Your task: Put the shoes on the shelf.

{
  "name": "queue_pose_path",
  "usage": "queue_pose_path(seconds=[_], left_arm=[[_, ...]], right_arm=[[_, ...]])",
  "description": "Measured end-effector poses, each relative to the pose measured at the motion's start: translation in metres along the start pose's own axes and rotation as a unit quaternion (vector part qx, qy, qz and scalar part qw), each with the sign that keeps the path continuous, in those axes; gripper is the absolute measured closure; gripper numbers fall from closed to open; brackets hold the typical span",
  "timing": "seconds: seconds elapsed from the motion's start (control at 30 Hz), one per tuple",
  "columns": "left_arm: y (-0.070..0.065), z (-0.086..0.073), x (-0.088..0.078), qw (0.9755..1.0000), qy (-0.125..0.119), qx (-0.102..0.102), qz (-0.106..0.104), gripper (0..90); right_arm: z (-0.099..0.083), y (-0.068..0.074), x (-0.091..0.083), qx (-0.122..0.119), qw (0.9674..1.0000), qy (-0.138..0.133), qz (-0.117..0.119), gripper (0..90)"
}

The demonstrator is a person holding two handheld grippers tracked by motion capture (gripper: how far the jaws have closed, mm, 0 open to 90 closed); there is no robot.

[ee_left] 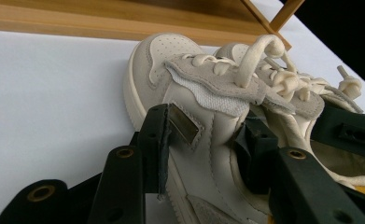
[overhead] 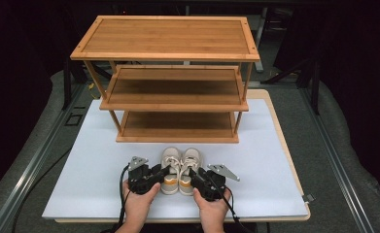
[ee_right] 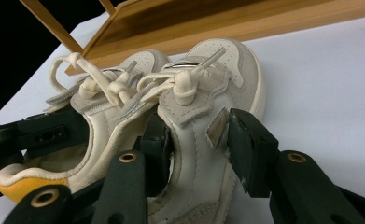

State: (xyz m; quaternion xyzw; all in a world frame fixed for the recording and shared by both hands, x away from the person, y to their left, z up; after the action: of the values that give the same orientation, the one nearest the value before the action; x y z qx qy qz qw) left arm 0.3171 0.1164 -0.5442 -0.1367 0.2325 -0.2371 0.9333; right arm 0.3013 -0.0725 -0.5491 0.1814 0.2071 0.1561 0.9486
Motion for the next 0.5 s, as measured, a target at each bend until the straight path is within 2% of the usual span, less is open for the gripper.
queue_pose_path(seconds=[0.17, 0.27, 0.33, 0.43, 0.47, 0.5], left_arm=[[-0.001, 0.009, -0.003, 1.0000, -0.008, 0.003, -0.002, 59.6], [-0.003, 0.015, -0.005, 0.9999, -0.013, 0.005, -0.004, 59.6], [-0.005, 0.019, -0.006, 0.9998, -0.017, 0.005, -0.008, 59.6], [-0.008, 0.026, -0.009, 0.9997, -0.021, 0.006, -0.012, 59.6], [-0.009, 0.028, -0.009, 0.9996, -0.023, 0.005, -0.012, 59.6], [-0.010, 0.030, -0.010, 0.9996, -0.024, 0.006, -0.014, 59.6]], right_arm=[[0.007, 0.004, -0.002, -0.003, 1.0000, -0.004, 0.005, 60.3], [0.013, 0.007, -0.002, 0.000, 0.9998, -0.018, 0.009, 60.4], [0.017, 0.008, -0.006, -0.005, 0.9999, -0.009, 0.009, 60.3], [0.025, 0.010, -0.008, -0.008, 0.9997, -0.023, 0.004, 60.3], [0.029, 0.012, -0.011, -0.009, 0.9997, -0.017, 0.015, 60.3], [0.029, 0.012, -0.011, -0.009, 0.9997, -0.017, 0.015, 60.3]])
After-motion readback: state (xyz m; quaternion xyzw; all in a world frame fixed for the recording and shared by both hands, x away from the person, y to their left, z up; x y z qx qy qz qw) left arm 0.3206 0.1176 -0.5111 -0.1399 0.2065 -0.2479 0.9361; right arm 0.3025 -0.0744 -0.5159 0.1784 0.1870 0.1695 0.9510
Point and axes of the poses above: each handheld gripper's, and its own axes: x roughly forward along the jaws, z roughly out of its top, y roughly to its left, the point moved 4 cm from there along x, roughly forward along the jaws, and after that the axes turned 10 degrees about -y, right-handed, at the moved point
